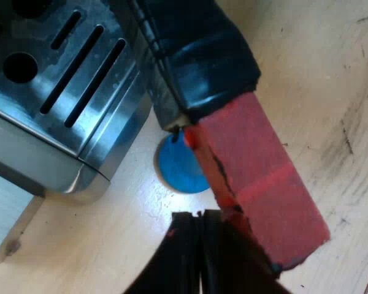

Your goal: Put the handle in the coffee machine

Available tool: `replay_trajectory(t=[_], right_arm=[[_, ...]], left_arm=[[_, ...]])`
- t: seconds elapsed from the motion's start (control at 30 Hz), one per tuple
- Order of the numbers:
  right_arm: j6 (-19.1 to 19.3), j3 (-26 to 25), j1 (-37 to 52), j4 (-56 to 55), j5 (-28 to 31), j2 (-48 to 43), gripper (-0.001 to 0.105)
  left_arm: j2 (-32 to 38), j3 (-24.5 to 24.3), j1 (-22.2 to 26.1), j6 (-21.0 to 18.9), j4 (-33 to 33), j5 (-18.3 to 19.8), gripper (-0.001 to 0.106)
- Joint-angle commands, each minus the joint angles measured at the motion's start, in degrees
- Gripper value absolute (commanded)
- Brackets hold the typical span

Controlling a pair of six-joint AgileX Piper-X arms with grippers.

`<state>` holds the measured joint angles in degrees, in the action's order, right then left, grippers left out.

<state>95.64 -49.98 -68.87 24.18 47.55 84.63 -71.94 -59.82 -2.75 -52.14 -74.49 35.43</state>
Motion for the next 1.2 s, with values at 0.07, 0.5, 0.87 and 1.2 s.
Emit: replay_trajectory(t=[0.07, 0.5, 0.87, 1.2], right_arm=[[-3.1, 0.0, -0.2, -8.2, -5.9, -4.9, 0.049], [-4.2, 0.0, -0.2, -26.4, -17.3, -19.6, 0.073], [-4.4, 0.0, -0.2, -39.9, -24.7, -29.6, 0.078], [-4.4, 0.0, -0.2, -40.0, -25.6, -34.2, 0.078]], left_arm=[[1.2, 0.0, -1.5, -1.4, -2.0, 6.5, 0.0], [1.2, 0.0, -13.8, -4.8, 0.8, 6.4, 0.0], [1.2, 0.0, -23.5, -11.1, 9.2, 5.2, 0.0], [1.2, 0.0, -30.5, -11.1, 15.2, 1.7, 0.0]])
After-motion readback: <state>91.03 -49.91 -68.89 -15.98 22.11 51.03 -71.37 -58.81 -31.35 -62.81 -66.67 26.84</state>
